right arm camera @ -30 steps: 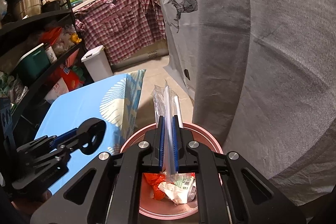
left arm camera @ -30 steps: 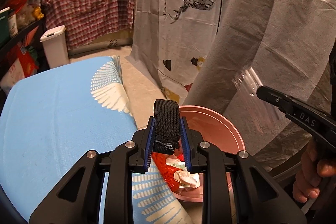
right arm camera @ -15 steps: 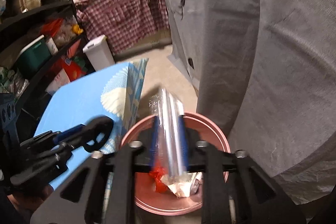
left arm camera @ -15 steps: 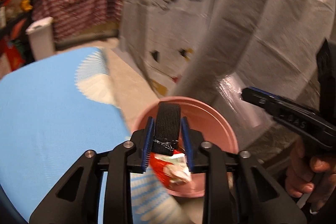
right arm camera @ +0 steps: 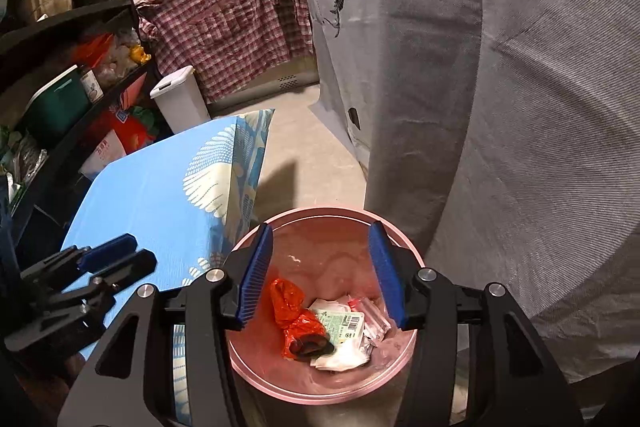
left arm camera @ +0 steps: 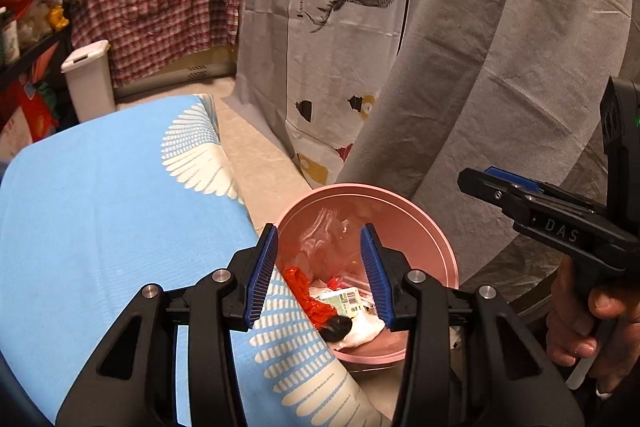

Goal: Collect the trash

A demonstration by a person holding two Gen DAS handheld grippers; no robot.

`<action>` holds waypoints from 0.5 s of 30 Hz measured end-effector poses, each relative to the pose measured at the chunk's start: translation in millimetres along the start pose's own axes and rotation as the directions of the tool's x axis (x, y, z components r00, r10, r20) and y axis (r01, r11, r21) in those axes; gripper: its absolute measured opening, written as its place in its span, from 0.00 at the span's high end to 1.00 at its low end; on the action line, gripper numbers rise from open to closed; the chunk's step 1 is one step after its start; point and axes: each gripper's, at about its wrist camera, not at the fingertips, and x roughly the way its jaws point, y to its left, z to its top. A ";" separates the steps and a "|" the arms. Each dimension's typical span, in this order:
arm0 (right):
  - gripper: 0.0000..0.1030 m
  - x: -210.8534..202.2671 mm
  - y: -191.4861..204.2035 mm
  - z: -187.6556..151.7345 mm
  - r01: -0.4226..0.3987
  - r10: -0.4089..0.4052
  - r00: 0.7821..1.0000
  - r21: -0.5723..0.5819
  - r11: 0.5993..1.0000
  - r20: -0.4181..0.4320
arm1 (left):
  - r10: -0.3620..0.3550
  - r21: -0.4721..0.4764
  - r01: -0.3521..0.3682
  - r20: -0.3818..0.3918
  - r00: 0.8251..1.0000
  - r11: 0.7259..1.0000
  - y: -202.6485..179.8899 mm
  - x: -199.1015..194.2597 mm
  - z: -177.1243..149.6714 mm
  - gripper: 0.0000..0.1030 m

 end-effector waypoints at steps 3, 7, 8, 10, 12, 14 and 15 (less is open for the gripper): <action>0.47 -13.4 1.7 -3.0 0.011 -0.010 0.999 -0.017 1.000 0.031 | 0.003 0.000 -0.003 0.017 1.000 1.000 -0.6 -12.5 -0.4 0.58; 0.43 -35.5 4.8 -9.1 0.027 -0.024 0.997 -0.039 0.999 0.077 | 0.006 0.000 -0.006 0.042 0.999 1.000 -3.0 -29.8 -2.7 0.58; 0.42 -43.6 5.6 -11.6 0.029 -0.025 0.995 -0.046 0.999 0.094 | 0.008 0.002 -0.008 0.049 0.999 1.000 -4.3 -34.5 -3.7 0.58; 0.36 -58.9 8.3 -15.5 0.031 -0.024 0.992 -0.056 0.998 0.125 | 0.010 0.005 -0.010 0.063 0.998 1.000 -7.4 -45.4 -5.9 0.58; 0.30 -74.2 10.2 -19.8 0.031 -0.020 0.987 -0.064 0.997 0.159 | 0.017 0.004 -0.017 0.077 0.997 1.000 -10.1 -57.9 -8.7 0.51; 0.22 -89.4 11.8 -24.3 0.030 -0.017 0.981 -0.066 0.997 0.191 | 0.029 -0.007 -0.029 0.094 0.995 1.000 -12.7 -71.6 -12.6 0.42; 0.19 -96.8 11.9 -27.3 0.030 -0.016 0.979 -0.067 0.997 0.205 | 0.033 -0.013 -0.032 0.100 0.994 0.999 -13.5 -76.7 -14.1 0.39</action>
